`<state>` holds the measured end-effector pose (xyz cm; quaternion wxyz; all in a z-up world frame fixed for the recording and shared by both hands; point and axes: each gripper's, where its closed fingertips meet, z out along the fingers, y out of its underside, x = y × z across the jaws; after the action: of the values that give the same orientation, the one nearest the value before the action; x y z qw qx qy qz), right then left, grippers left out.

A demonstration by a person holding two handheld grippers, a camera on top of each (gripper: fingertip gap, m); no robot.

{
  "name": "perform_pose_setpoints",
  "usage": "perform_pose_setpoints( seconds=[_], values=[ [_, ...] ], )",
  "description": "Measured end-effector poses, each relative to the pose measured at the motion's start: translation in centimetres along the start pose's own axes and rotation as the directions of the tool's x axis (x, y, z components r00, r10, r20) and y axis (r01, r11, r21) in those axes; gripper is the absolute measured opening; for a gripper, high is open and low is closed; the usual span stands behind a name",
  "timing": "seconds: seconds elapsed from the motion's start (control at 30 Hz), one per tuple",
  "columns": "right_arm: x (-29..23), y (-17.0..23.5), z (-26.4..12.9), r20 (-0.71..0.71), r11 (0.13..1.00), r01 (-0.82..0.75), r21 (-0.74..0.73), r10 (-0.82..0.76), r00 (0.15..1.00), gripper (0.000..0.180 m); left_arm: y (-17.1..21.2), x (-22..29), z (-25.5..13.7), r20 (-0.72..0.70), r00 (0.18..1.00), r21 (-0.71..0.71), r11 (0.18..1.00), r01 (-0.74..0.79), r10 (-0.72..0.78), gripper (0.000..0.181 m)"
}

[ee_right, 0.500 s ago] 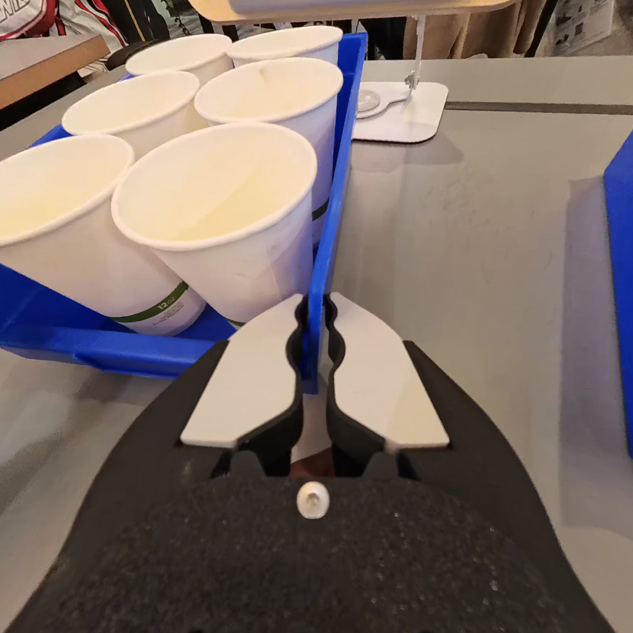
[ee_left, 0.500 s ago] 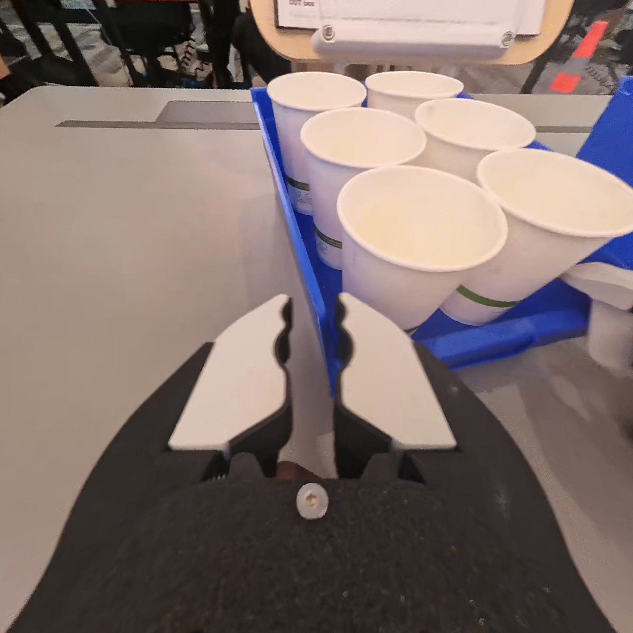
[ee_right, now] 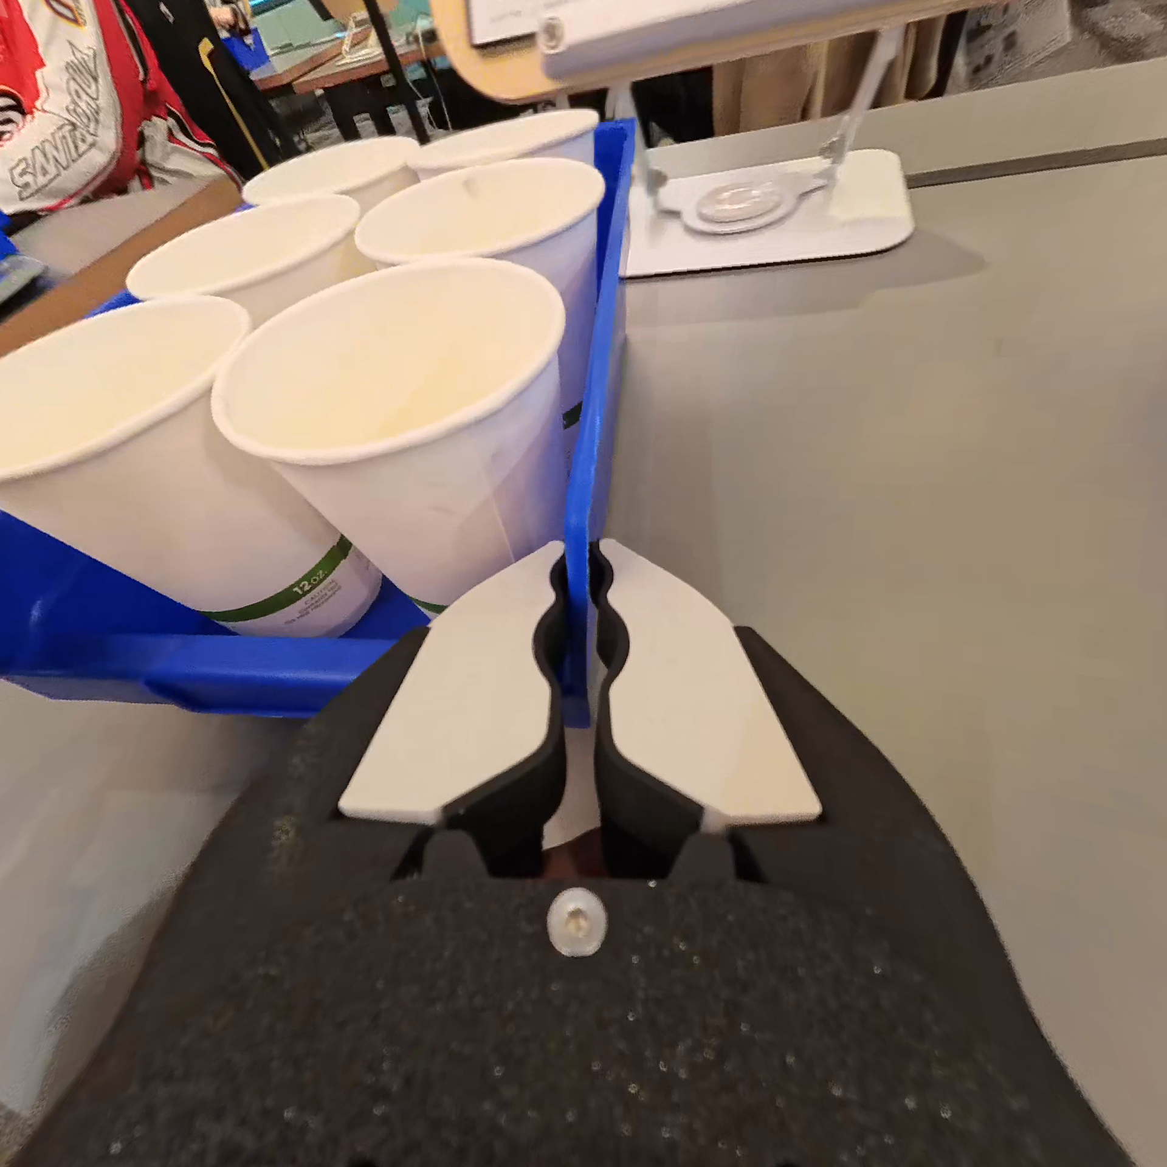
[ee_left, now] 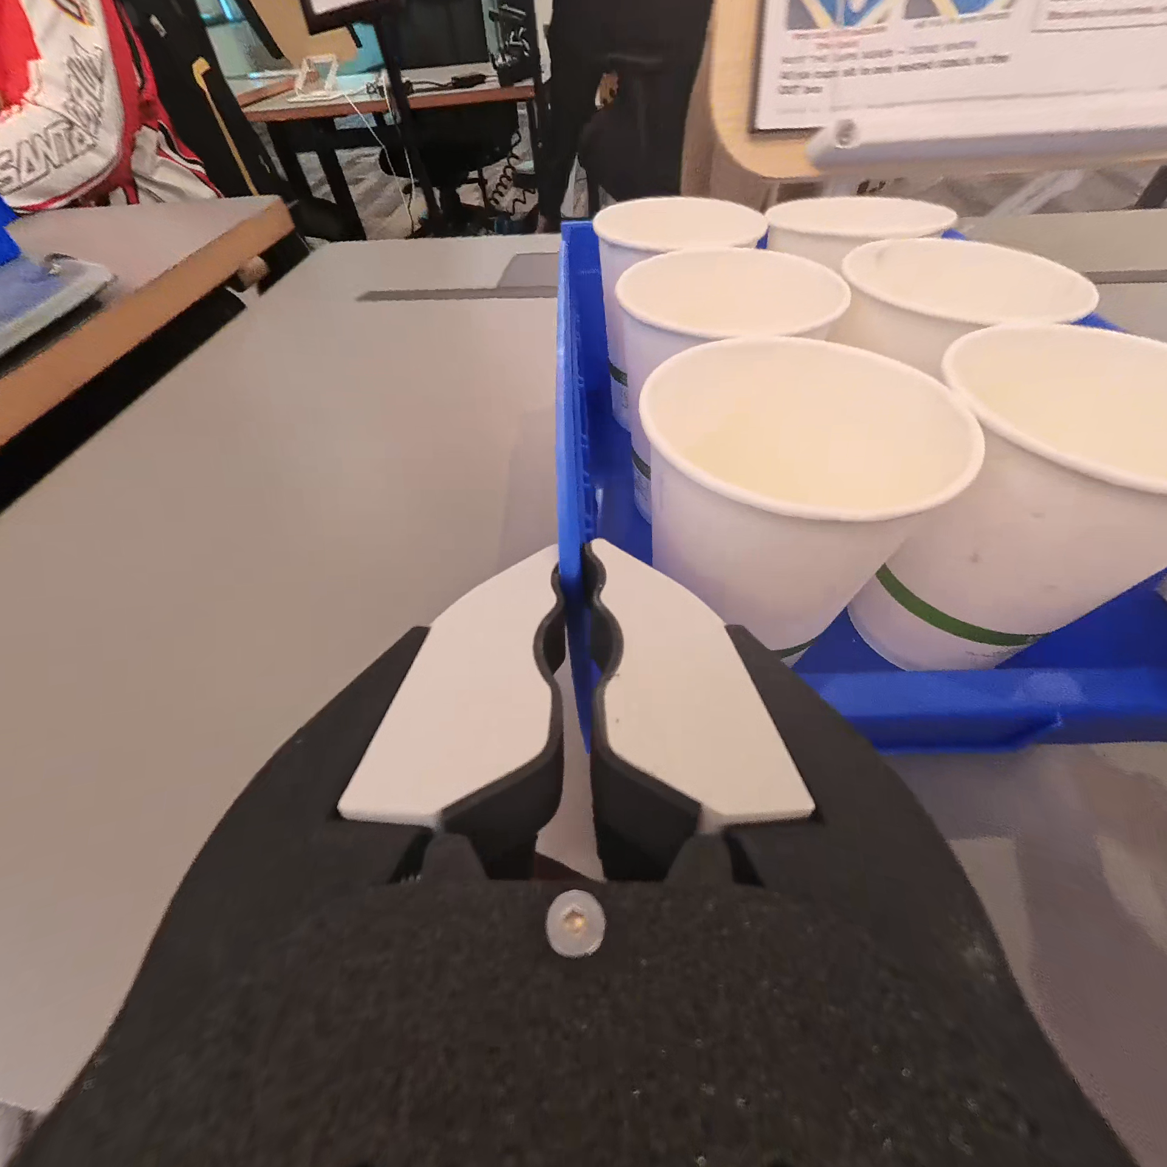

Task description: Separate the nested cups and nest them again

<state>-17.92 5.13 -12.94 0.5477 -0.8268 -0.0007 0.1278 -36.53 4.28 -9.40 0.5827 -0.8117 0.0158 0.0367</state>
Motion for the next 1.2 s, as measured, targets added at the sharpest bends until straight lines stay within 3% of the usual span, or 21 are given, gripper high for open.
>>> perform_pose_setpoints(
  seconds=[0.37,0.53,0.73,0.8,0.87,1.0,1.1,1.2],
  values=[
    [-14.4,-0.7,4.0,-0.046,0.997,0.058,0.045,-0.056,0.997,0.006,-0.7,-15.1,3.8,-0.032,0.998,0.043,0.998,0.050,-0.049,0.001],
    [-16.0,1.2,5.4,-0.034,0.999,0.051,0.017,-0.051,0.998,0.006,-0.1,-17.3,5.1,-0.077,0.996,0.039,0.998,0.049,-0.046,0.002],
    [-16.1,2.1,5.3,0.043,0.999,0.041,-0.024,-0.040,0.998,0.017,1.5,-17.2,6.1,-0.130,0.981,0.008,0.989,0.148,-0.145,0.007],
    [-15.7,2.2,4.6,0.085,0.997,0.054,-0.047,-0.050,0.995,0.033,2.0,-17.6,5.8,-0.100,0.982,-0.028,0.987,0.156,-0.158,0.031],
    [-14.9,2.4,2.9,0.167,0.995,0.067,-0.070,-0.054,0.984,0.041,2.1,-17.9,4.4,-0.075,0.984,-0.028,0.987,0.159,-0.160,0.040],
    [-10.4,0.5,-3.9,0.339,0.986,0.158,0.044,-0.164,0.926,0.042,1.9,-17.2,-0.7,-0.034,0.981,0.032,0.981,0.193,-0.192,0.040],
    [-4.1,-1.6,-8.5,0.378,0.969,0.212,0.124,-0.243,0.893,0.041,2.3,-11.8,-4.2,-0.118,0.976,0.036,0.982,0.187,-0.182,0.041],
    [4.0,-2.9,-10.7,0.333,0.972,0.190,0.141,-0.227,0.915,0.037,2.8,-4.3,-6.4,-0.231,0.969,0.033,0.995,0.096,-0.086,0.041]
  ],
)
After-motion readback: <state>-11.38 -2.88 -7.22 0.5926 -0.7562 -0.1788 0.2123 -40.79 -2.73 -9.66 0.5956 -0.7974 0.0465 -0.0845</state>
